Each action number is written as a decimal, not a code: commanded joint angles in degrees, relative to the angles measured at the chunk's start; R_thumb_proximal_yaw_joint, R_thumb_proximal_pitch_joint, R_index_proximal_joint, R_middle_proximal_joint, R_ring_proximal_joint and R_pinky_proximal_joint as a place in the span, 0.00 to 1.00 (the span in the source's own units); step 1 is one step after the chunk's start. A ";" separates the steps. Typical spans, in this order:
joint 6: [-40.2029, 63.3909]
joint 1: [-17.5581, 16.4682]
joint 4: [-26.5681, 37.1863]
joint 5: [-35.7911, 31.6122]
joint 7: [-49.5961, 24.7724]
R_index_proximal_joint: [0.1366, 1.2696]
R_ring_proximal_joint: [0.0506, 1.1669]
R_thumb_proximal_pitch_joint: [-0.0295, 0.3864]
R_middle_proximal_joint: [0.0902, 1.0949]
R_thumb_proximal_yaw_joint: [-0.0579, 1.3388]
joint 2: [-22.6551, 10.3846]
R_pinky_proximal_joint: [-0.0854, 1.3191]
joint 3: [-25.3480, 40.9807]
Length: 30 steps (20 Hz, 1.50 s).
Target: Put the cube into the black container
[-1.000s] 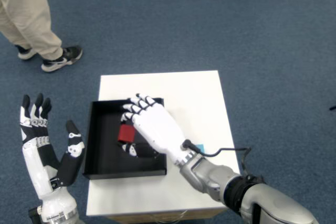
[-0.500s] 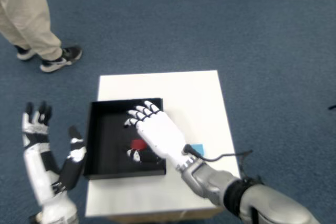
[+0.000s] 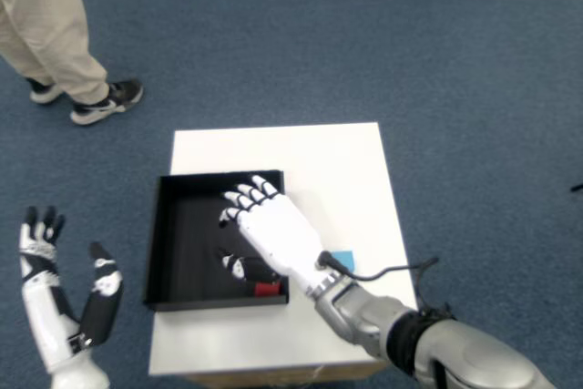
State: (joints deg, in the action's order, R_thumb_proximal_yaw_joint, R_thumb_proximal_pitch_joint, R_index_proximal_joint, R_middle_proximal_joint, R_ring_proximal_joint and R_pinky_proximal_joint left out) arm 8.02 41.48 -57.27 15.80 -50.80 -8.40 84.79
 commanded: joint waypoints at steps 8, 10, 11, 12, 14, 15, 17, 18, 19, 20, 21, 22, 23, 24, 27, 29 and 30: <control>14.12 -1.00 4.52 0.85 -35.45 0.36 0.19 0.40 0.22 0.56 -3.68 0.16 -6.64; 21.44 -3.01 13.26 0.96 -41.82 0.34 0.20 0.37 0.23 0.56 -9.62 0.19 -8.58; 24.74 -4.81 16.60 0.13 -42.27 0.34 0.22 0.36 0.24 0.56 -12.45 0.21 -9.58; 27.69 -6.47 17.81 -1.17 -42.22 0.33 0.27 0.37 0.27 0.57 -14.38 0.26 -10.43; 41.54 -12.08 20.68 -7.46 -42.13 0.32 0.31 0.58 0.31 0.49 -18.10 0.31 -12.77; 51.55 -15.03 22.49 -10.94 -41.85 0.26 0.31 0.72 0.28 0.35 -20.88 0.32 -13.10; 66.25 -18.36 19.35 -16.23 -40.51 0.17 0.22 0.70 0.17 0.16 -25.84 0.27 -11.73; 69.77 -18.97 16.21 -17.82 -40.09 0.16 0.20 0.68 0.15 0.12 -26.50 0.23 -10.98; 73.47 -19.60 12.39 -19.44 -39.72 0.16 0.18 0.65 0.14 0.09 -26.32 0.20 -10.00; 76.92 -20.17 8.54 -21.04 -39.43 0.15 0.17 0.62 0.13 0.07 -25.58 0.18 -9.10; 79.90 -20.67 4.77 -22.60 -39.10 0.15 0.17 0.60 0.13 0.05 -24.62 0.17 -8.26; 82.32 -20.82 1.48 -23.94 -38.64 0.14 0.17 0.59 0.13 0.04 -23.69 0.16 -7.51; 83.87 -20.84 -0.62 -24.91 -38.31 0.14 0.16 0.59 0.12 0.04 -23.05 0.15 -7.06; 84.98 -21.01 -2.37 -25.98 -38.02 0.13 0.15 0.59 0.12 0.04 -22.45 0.14 -6.64; 85.24 -21.76 -5.27 -28.68 -37.06 0.12 0.15 0.58 0.11 0.04 -20.75 0.12 -5.49; 85.20 -21.77 -6.72 -30.39 -36.17 0.11 0.14 0.57 0.10 0.03 -20.10 0.11 -4.78; 85.16 -21.66 -7.42 -31.39 -35.61 0.11 0.14 0.57 0.10 0.03 -19.67 0.10 -4.33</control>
State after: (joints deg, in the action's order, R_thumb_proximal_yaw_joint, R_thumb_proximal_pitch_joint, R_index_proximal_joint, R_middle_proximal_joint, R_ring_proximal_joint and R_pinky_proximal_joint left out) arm 90.76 18.00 -64.55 -14.41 -87.54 -26.90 80.61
